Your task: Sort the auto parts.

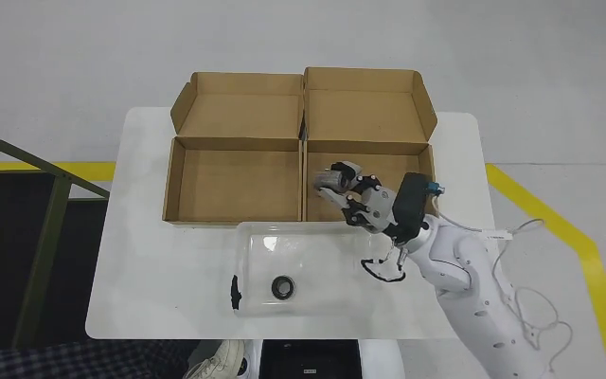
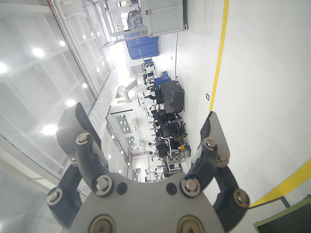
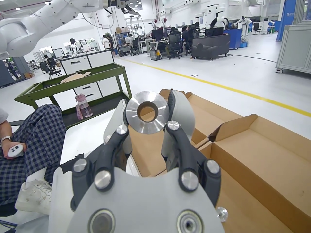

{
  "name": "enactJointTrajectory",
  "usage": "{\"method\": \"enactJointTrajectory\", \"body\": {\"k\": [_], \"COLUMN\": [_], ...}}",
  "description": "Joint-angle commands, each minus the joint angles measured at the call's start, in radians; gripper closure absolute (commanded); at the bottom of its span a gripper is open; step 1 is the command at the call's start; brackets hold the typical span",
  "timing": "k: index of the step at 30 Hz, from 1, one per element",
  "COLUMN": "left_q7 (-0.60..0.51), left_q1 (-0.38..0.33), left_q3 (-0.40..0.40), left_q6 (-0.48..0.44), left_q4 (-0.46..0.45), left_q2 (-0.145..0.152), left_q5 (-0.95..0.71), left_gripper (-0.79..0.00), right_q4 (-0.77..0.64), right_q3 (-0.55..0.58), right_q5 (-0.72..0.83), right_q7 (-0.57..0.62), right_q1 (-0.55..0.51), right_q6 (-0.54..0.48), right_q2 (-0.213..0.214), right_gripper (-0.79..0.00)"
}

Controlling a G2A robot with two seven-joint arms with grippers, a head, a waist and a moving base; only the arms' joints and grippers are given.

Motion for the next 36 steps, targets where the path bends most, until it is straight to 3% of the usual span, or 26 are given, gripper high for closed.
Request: {"method": "enactJointTrajectory", "body": {"k": [1, 22, 36], "left_q7": [0.0, 0.0, 0.0], "left_q1": [0.0, 0.0, 0.0], "left_q3": [0.0, 0.0, 0.0], "left_q6": [0.0, 0.0, 0.0], "left_q4": [0.0, 0.0, 0.0], "left_q2": [0.0, 0.0, 0.0], "left_q5": [0.0, 0.0, 0.0], "left_gripper": [-0.785, -0.785, -0.785], "right_q4": [0.0, 0.059, 0.181], "right_q3": [-0.011, -0.229, -0.362], "right_q5": [-0.015, -0.238, -0.259], "right_q7": [0.016, 0.298, 0.487], "right_q1": [0.007, 0.195, 0.356], "right_q6": [0.015, 0.182, 0.215], "right_q2": [-0.002, -0.045, -0.095], "right_gripper": [0.0, 0.0, 0.0]}}
